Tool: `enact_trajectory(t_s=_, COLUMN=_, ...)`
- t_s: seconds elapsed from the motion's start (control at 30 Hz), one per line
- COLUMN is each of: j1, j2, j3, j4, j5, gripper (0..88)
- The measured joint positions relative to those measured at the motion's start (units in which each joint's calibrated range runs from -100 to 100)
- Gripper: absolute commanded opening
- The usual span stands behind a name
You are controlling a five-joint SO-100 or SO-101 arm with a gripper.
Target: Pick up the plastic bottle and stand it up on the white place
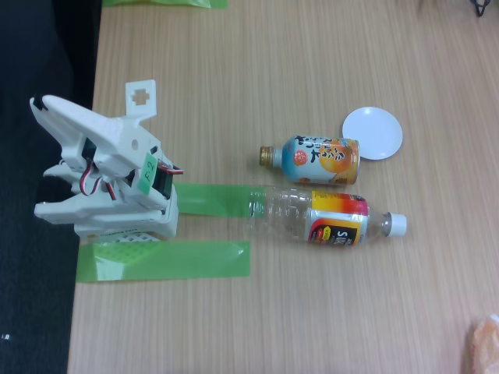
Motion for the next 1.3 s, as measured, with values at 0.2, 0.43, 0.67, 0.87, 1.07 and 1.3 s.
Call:
enact_trajectory(t_s=0.2, j1=-0.1, j2=0.0, j3=0.0, j4=-2.8, j5=0.1, gripper=5.0)
enact_trajectory(t_s=0.43, j1=0.0, j2=0.0, j3=0.0, j4=-2.8, j5=0.1, gripper=4.6)
enact_trajectory(t_s=0.67, j1=-0.2, j2=0.0, j3=0.0, j4=-0.4, j5=0.1, gripper=4.9)
enact_trajectory(t_s=0.87, j1=-0.2, j2=0.0, j3=0.0, j4=14.5, j5=0.1, gripper=5.0)
enact_trajectory(t_s=1.07, j1=-0.2, j2=0.0, j3=0.1, j4=31.2, j5=0.1, gripper=5.0)
enact_trajectory(t_s=1.3, j1=-0.1, j2=0.0, j3=0.1, j4=49.3, j5=0.3, gripper=4.6)
